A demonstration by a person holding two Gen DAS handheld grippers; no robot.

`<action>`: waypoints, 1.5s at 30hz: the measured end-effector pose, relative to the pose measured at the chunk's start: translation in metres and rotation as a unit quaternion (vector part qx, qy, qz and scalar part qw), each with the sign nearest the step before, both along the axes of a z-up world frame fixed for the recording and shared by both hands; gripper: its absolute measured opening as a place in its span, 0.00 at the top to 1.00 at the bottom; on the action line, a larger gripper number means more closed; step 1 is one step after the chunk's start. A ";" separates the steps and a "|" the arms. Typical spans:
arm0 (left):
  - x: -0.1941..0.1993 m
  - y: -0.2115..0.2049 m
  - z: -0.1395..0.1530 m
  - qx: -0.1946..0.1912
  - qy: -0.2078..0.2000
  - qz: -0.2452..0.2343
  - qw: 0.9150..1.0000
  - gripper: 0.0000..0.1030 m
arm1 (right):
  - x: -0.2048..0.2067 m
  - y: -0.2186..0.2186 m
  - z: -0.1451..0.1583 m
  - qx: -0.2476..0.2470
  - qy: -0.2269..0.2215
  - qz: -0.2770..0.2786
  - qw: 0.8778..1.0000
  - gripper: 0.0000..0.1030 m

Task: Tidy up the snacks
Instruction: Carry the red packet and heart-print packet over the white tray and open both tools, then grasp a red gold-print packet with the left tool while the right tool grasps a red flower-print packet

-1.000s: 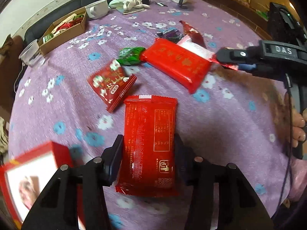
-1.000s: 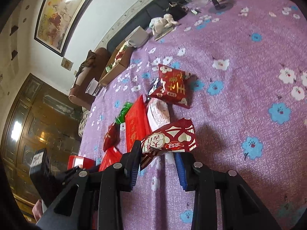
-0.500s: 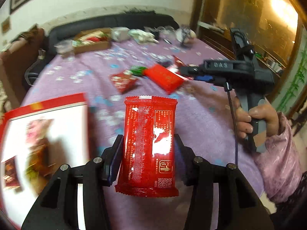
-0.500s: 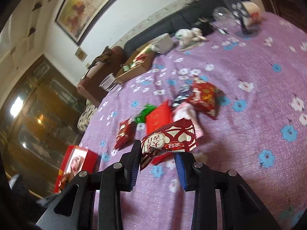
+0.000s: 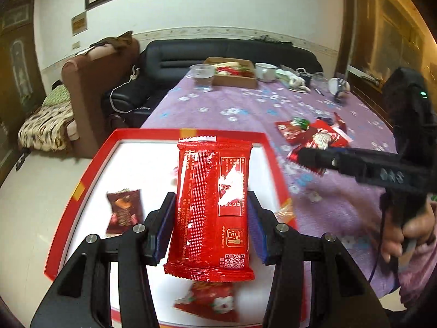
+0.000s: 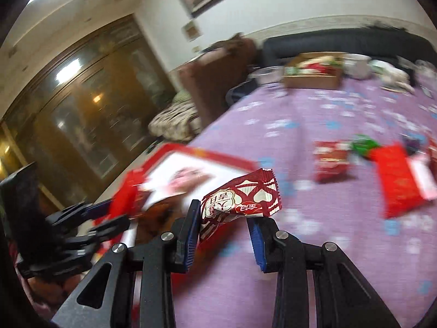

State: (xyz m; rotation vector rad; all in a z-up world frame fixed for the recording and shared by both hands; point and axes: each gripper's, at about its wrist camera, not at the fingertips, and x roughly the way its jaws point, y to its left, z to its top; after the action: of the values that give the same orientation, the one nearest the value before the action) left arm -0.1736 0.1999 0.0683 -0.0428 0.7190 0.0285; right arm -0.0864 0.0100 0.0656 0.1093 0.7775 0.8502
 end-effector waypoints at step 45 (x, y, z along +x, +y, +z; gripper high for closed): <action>-0.009 0.037 -0.009 0.104 -0.015 0.128 0.986 0.28 | 0.004 0.043 -0.015 0.018 0.044 0.013 0.999 0.59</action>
State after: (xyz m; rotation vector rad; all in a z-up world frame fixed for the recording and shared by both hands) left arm -0.1829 0.2366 0.0590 0.0644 0.6745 0.3486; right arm -0.0825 0.0529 0.0505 0.1694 0.8481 0.8883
